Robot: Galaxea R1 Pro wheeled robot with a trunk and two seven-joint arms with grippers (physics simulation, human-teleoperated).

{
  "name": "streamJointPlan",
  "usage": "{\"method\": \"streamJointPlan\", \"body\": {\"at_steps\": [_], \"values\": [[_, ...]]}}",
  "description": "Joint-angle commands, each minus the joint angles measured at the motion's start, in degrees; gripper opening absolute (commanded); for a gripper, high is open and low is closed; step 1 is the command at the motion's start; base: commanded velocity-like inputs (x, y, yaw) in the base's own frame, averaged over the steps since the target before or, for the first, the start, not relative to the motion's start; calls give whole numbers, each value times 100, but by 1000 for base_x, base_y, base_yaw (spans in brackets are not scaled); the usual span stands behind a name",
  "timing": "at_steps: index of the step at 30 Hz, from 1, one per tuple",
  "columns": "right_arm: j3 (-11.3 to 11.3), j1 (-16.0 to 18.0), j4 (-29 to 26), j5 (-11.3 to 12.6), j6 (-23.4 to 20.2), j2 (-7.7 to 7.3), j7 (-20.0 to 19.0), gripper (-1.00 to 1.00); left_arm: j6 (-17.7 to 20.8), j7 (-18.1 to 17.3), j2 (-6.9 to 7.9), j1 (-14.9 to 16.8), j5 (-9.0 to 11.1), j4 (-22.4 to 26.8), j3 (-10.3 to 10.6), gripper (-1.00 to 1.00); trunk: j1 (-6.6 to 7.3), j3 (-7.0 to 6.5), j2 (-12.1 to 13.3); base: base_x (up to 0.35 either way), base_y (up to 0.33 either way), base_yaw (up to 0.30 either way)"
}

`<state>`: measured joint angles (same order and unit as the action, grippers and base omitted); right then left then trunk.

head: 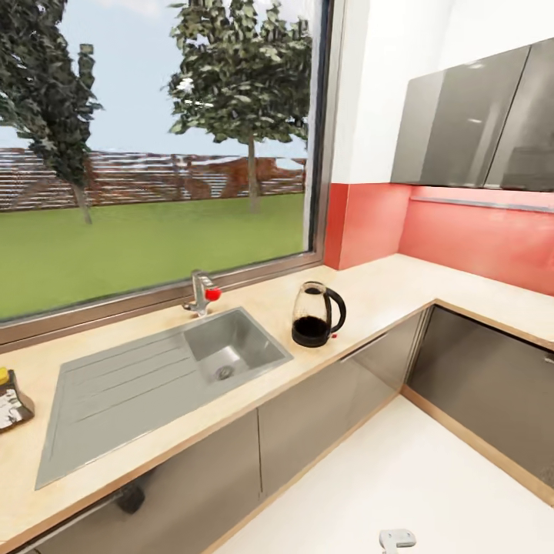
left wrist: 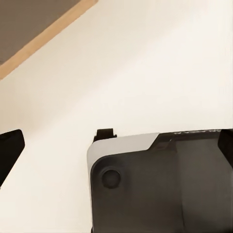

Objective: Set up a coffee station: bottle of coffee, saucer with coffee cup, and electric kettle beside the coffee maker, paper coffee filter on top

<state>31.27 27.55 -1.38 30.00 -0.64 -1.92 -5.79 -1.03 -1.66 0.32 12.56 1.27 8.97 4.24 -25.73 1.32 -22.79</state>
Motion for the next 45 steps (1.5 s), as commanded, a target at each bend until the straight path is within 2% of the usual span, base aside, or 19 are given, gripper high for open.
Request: {"method": "streamJointPlan", "body": {"at_steps": [1, 15, 25, 30, 34, 45], "values": [[46, 5, -2, 59, -5, -2, -18, 100, -11, -1, 3, 6, 13, -1, 42, 100, -6, 13, -13, 242, -197, -268], [50, 5, -2, 52, -7, -2, -18, 100, -11, 5, 21, -10, 13, -1, 33, 100, -6, 13, -13, 237, -199, -268], [46, 5, -2, 60, -7, -2, -14, 100, -11, 7, 21, -16, 22, -1, 33, 100, -6, 13, -13, 107, -268, -259], [51, 5, -2, 49, -3, -8, -3, 100, -11, 7, 21, -16, 22, -1, 33, 100, -6, 13, -13, 96, -274, -64], [67, 5, -2, 18, 5, -73, -5, 100, -11, 8, 21, -16, 22, -1, 33, 100, -6, 13, -13, 116, -274, -6], [73, 5, -2, 25, 5, -74, -9, 100, -11, 9, 21, -16, 23, -1, 33, 100, -6, 13, -13, 202, -253, 0]]}}
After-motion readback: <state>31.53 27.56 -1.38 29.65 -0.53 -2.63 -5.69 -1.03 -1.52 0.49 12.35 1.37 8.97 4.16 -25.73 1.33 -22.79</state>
